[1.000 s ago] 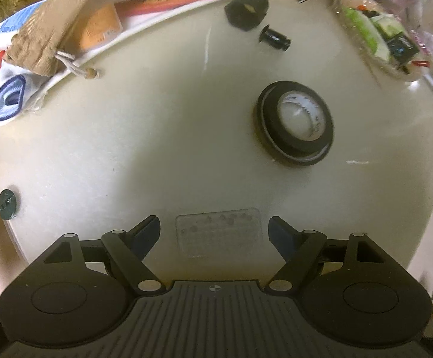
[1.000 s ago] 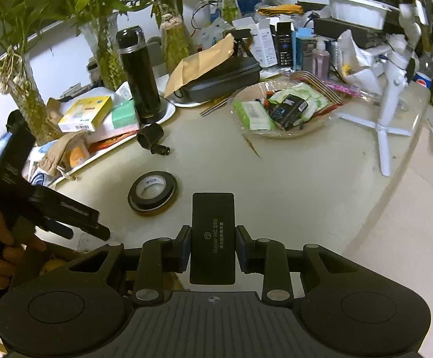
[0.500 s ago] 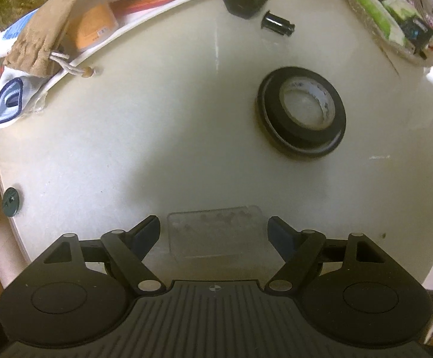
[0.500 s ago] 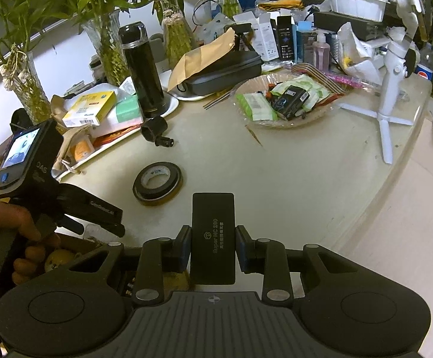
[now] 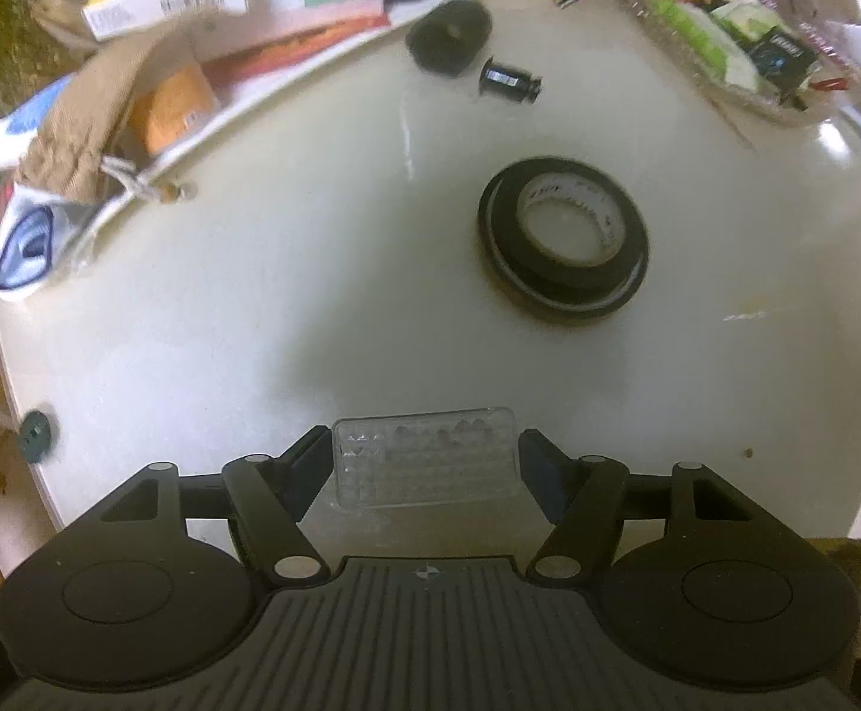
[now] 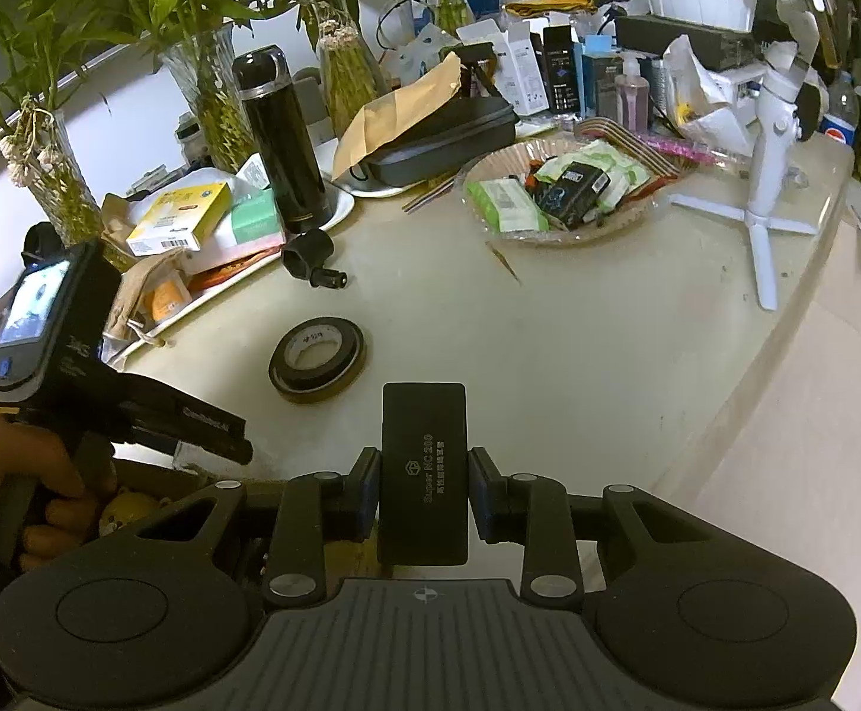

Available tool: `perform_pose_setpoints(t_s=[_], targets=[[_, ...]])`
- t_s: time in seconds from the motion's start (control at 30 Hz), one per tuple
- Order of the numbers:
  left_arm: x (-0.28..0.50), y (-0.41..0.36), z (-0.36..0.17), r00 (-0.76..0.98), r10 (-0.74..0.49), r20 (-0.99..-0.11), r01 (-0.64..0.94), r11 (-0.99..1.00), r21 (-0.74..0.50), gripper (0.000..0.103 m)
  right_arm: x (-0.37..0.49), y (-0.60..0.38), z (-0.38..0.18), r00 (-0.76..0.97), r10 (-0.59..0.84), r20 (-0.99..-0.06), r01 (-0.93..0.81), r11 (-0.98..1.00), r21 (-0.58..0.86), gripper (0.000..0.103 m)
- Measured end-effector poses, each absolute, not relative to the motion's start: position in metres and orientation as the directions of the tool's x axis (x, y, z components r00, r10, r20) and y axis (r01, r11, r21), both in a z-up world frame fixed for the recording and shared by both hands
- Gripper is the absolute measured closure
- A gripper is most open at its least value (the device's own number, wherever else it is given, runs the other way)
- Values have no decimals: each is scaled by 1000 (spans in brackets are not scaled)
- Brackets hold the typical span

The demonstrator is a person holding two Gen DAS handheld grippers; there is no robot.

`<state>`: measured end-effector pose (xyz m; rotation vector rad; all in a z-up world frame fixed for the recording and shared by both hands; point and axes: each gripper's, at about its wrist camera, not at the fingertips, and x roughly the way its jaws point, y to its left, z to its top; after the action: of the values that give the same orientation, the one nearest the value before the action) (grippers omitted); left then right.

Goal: Organize rigid objects
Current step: 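Move left tool to the clear plastic tray and grasp it while right holds black device, then carry the clear tray to the box with left tool while right carries black device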

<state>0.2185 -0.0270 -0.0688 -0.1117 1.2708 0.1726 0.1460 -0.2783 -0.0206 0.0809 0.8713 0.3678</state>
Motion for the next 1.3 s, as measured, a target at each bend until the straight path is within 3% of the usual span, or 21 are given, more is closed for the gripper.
perform_pose_setpoints(t_s=[0.7, 1.3], targets=[[173, -13, 10, 475, -31, -879, -72, 995, -74, 35, 127, -253, -1, 565, 393, -725, -333, 913, 235, 69], [126, -15, 23, 463, -200, -864, 49, 979, -200, 35, 107, -241, 11, 552, 411, -726, -363, 902, 235, 69]])
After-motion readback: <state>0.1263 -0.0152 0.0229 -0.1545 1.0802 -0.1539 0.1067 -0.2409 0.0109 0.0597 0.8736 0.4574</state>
